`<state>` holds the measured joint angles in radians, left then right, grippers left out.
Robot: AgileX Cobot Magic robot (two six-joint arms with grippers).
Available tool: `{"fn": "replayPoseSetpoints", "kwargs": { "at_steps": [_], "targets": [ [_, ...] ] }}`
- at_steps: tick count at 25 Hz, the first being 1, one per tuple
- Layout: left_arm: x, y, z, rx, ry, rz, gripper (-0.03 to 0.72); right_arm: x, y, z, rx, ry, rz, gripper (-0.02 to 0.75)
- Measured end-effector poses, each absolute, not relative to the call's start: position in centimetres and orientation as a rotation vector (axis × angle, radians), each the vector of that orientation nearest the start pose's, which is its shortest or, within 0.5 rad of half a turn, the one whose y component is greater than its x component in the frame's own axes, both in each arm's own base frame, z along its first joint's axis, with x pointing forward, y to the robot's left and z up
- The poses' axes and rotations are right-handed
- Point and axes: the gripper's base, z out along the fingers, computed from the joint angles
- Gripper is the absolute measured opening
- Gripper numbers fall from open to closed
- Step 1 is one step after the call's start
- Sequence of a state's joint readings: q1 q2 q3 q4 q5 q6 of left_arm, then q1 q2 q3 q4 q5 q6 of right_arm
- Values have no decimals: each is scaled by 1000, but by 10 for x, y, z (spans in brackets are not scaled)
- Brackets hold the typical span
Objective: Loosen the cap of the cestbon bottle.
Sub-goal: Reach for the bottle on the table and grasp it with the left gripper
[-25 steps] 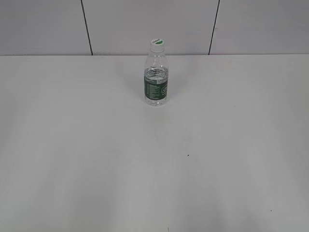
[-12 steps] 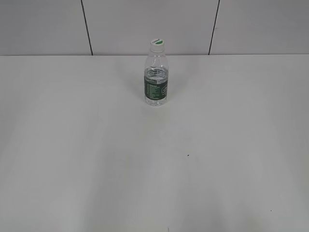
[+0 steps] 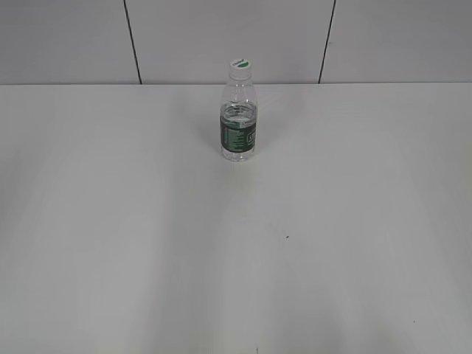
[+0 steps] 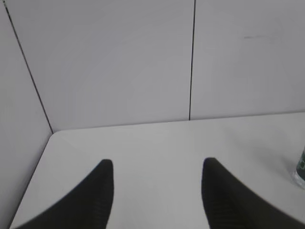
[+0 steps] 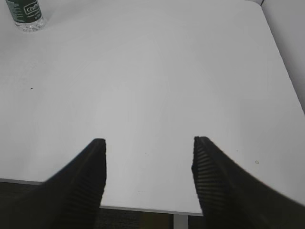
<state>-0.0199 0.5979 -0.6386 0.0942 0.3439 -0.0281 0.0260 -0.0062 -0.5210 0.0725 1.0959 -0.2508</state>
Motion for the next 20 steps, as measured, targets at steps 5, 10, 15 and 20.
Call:
{"fn": "replayPoseSetpoints", "kwargs": {
  "at_steps": [5,10,15,20],
  "targets": [
    [169,-3,345,67,1696,39,370,-10,6,280,-289,2030,-53,443],
    [216,-6,330,94,1633,25,370,-10,6,280,-289,2030,-53,443],
    [253,-9,305,106,1617,6,370,-10,6,280,-289,2030,-53,443],
    [285,-12,269,153,1669,-6,370,-10,6,280,-289,2030,-53,443]
  ]
}}
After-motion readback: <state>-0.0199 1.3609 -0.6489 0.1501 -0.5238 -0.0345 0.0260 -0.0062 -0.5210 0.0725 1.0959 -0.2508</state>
